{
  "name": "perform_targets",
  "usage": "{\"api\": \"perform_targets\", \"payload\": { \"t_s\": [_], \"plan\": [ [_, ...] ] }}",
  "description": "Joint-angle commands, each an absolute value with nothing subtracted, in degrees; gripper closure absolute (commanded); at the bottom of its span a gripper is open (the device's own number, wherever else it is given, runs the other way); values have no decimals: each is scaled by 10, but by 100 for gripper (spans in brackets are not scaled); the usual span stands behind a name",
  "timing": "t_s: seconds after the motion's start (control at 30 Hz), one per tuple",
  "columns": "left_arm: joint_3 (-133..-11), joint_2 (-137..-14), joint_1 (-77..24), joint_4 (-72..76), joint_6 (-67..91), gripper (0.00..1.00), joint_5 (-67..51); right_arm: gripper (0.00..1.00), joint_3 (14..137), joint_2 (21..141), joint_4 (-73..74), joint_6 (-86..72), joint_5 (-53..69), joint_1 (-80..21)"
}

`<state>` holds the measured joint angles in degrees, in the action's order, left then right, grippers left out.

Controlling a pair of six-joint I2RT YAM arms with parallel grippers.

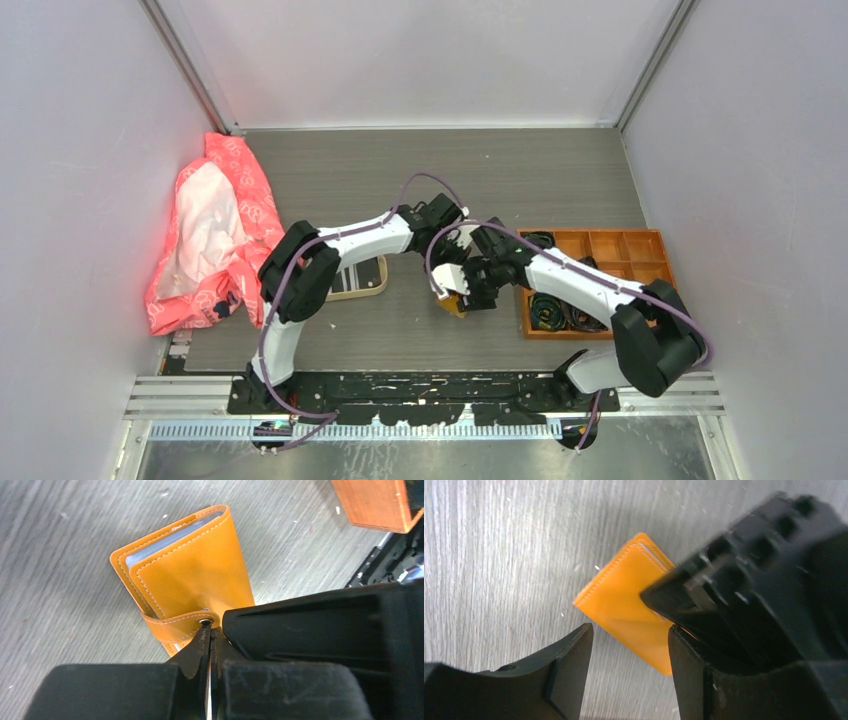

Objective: Put the credit cards into the card holder
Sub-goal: Close the card holder at the center of the board.

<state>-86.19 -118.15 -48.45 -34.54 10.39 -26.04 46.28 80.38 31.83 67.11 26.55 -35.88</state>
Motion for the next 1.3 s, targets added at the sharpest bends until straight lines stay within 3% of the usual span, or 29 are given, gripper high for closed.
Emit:
{"api": "perform_targets", "payload": {
  "t_s": [0.0,0.23,0.37,0.73,1.27],
  "plan": [
    [-809,-1259,-507,-331,102,100,-250,37,494,745,322,667,316,-316],
    [-789,-1247,-496,-311,102,100,-251,36,508,747,362,662,392,-196],
    [-780,-1231,-490,-296,108,94,-242,34,520,783,391,674,384,-169],
    [-740,-1146,-475,-197,151,73,-246,32,516,860,389,703,332,-182],
    [-549,-883,-446,-64,150,64,-145,38,517,885,383,684,324,-216]
  ]
}}
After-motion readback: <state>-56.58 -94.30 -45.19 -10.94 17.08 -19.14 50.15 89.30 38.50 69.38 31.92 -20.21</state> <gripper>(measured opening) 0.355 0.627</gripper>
